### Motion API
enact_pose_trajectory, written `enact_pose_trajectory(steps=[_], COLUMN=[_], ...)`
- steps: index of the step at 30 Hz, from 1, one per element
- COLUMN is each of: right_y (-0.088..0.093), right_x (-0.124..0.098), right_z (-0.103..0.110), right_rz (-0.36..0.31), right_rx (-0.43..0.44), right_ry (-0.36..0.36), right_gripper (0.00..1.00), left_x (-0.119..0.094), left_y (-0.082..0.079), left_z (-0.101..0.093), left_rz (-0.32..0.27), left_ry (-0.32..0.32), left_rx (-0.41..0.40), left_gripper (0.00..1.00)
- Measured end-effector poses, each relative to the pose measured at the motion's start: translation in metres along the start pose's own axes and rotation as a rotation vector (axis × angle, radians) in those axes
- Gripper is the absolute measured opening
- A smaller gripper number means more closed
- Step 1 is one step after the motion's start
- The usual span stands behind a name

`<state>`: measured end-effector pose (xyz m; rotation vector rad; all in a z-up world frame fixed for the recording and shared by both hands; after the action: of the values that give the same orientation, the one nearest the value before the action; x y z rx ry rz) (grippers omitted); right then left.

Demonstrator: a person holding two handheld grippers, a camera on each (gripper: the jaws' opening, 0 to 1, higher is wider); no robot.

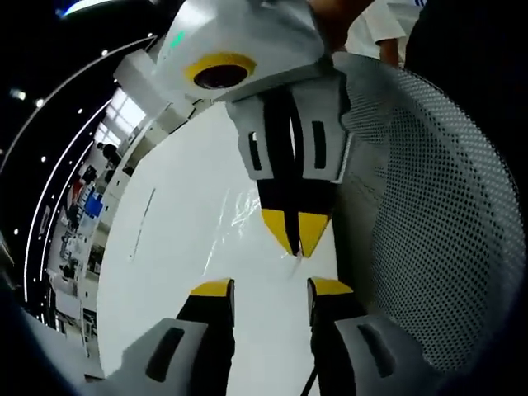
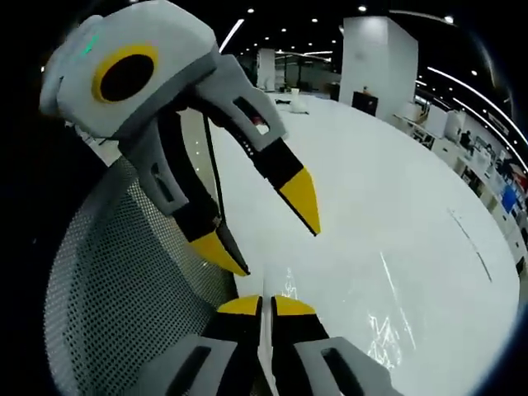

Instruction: Open the resealable bag by pulling the two sides of the seal apart until the entire bag opening is separated and visibly accessible.

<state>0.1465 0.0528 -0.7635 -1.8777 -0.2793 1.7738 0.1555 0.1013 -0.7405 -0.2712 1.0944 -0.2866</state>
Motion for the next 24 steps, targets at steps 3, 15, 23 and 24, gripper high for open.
enact_pose_trajectory(steps=[3,15,23,24], right_y=[-0.003,-0.006,-0.009,-0.008], right_x=[-0.001,-0.002,-0.002,-0.001], right_z=[0.001,0.003,0.004,0.005], right_rz=[-0.007,-0.001,0.034,0.039], right_rx=[-0.003,-0.038,-0.121,-0.128], right_ry=[-0.002,0.005,0.034,0.033], right_gripper=[0.00,0.00,0.00,0.00], left_x=[0.001,0.002,0.004,0.003], left_y=[-0.003,-0.009,-0.009,-0.009], left_z=[-0.004,-0.013,-0.019,-0.019], left_rz=[-0.003,0.001,0.026,0.029], left_ry=[0.022,0.048,0.042,0.039], left_rx=[0.018,0.073,0.207,0.212], left_gripper=[0.22,0.07,0.00,0.01])
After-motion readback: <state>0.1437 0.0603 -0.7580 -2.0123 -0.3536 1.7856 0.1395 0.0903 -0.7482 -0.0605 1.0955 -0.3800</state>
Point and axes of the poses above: the point that each gripper's makers call its tool centre point, and the gripper's own axes: x roughly forward along the fingers, z roughly to its left, y roughly out of its underside, the point moved 4 cm from there along -x, roughly backward along the fingers, and after that the axes turned 12 degrees about z, right-handed, at the moved point
